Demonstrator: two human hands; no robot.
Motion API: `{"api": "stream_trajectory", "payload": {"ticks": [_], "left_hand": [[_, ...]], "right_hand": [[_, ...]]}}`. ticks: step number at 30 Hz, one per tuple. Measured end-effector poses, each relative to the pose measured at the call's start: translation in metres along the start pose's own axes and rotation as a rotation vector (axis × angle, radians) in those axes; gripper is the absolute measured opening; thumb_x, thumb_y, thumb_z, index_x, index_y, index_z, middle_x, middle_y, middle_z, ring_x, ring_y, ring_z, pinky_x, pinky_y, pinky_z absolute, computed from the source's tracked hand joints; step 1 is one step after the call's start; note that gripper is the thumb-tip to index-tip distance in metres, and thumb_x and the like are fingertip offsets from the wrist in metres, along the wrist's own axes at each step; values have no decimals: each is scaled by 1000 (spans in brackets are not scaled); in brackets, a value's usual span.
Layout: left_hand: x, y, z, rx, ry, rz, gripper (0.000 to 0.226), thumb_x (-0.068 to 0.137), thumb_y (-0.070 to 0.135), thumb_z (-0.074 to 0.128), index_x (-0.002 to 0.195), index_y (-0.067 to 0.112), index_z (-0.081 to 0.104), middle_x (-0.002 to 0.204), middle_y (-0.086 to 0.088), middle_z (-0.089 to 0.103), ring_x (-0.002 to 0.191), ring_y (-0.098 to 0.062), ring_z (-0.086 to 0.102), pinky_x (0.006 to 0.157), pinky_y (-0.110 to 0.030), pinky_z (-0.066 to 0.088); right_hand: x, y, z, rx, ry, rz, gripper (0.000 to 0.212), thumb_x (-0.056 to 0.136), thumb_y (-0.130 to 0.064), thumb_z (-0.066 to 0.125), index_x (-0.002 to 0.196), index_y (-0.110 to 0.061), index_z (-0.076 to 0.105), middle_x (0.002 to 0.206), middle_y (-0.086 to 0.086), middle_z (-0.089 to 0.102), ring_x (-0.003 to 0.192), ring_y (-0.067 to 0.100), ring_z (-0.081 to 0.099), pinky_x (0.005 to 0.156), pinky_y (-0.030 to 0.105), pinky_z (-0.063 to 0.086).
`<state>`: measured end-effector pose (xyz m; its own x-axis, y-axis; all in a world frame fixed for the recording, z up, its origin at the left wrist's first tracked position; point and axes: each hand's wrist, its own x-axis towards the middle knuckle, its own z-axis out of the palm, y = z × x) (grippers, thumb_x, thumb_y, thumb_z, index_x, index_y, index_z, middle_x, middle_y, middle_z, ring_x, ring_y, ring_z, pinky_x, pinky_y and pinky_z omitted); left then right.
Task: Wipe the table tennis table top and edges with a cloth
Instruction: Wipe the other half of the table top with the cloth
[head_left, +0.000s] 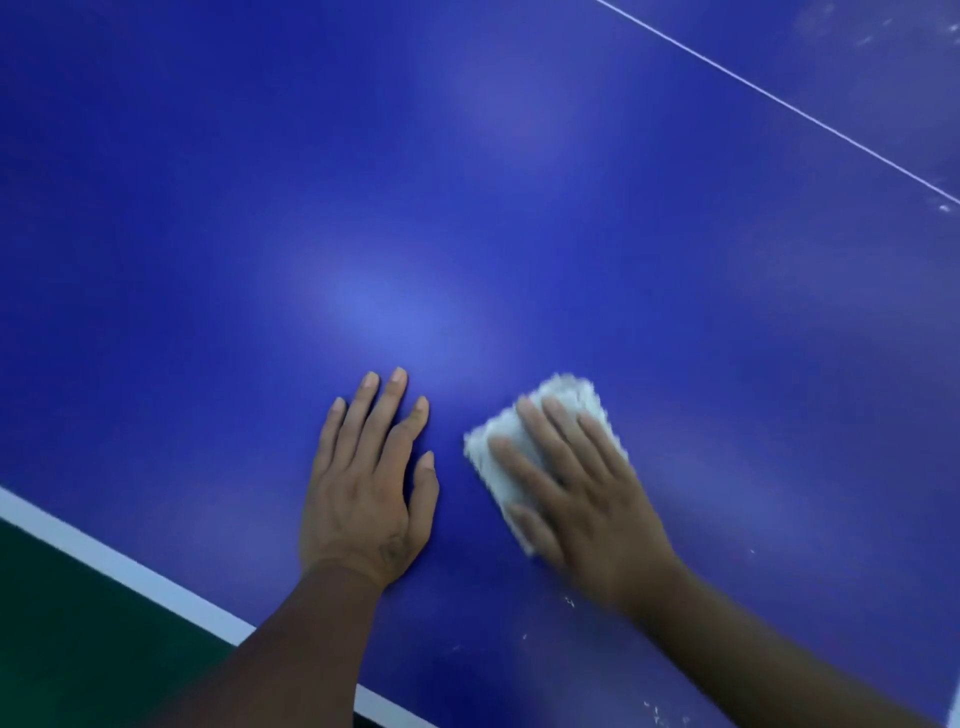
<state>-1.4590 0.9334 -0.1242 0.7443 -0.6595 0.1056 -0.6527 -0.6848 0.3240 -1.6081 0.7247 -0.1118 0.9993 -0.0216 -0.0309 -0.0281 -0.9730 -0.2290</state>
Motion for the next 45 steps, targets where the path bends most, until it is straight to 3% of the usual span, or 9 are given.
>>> {"api": "stream_trajectory", "payload": {"ticks": [7,11,15,19,26,30,36,41,45], "left_hand": [[0,2,-1,-2,1,-2,50,106,31,46,149,10,60,173,-5,37,164,-27,26,132,-56,22],[0,4,-2,13,-11,-2,52,106,31,45,151,9,58,173,-7,36,164,-29,26,132,-57,22],[0,4,-5,43,-32,-6,53,107,31,45,155,10,54,174,-7,33,165,-27,22,132,-56,21],[0,4,-7,57,-52,-4,55,107,32,42,156,9,52,175,-7,31,166,-27,19,132,-57,20],[-1,6,-8,45,-55,5,57,106,32,41,156,6,51,175,-11,30,166,-29,17,134,-55,14],[-2,9,-10,49,-59,-7,58,105,32,42,157,7,49,175,-10,29,166,-29,16,135,-53,12],[-5,12,-11,50,-47,2,58,106,33,40,158,8,47,175,-12,29,166,-30,17,135,-52,10],[-7,11,-10,62,-48,12,57,107,33,39,158,10,46,176,-12,27,166,-31,15,135,-52,8],[-7,11,-13,54,-61,19,57,107,33,37,159,11,44,177,-13,25,166,-33,14,135,-53,7]], "right_hand": [[6,8,0,10,21,9,61,112,-43,46,168,-21,33,177,13,21,165,34,18,130,58,23],[69,64,-7,-51,157,307,58,114,-46,38,167,-21,35,175,14,25,164,35,21,131,57,20],[88,96,-18,7,185,694,63,112,-55,25,170,-31,25,180,6,13,167,27,9,135,49,6],[48,35,-1,-42,262,843,59,115,-48,29,169,-27,30,178,10,18,166,31,15,133,51,14],[-48,-124,35,72,152,709,62,114,-48,40,171,-28,25,180,6,12,167,30,11,132,57,20],[-29,-59,19,42,219,731,59,114,-47,40,168,-26,34,177,9,22,165,32,17,132,55,19],[-57,34,1,58,190,1230,63,112,-55,24,171,-35,17,181,3,4,167,27,3,134,57,2],[-132,-78,25,84,292,1590,64,113,-53,22,172,-30,15,180,7,7,166,29,7,132,59,10],[-129,-193,44,139,199,1545,66,112,-55,20,172,-29,12,181,4,1,167,28,2,133,59,9]]}}
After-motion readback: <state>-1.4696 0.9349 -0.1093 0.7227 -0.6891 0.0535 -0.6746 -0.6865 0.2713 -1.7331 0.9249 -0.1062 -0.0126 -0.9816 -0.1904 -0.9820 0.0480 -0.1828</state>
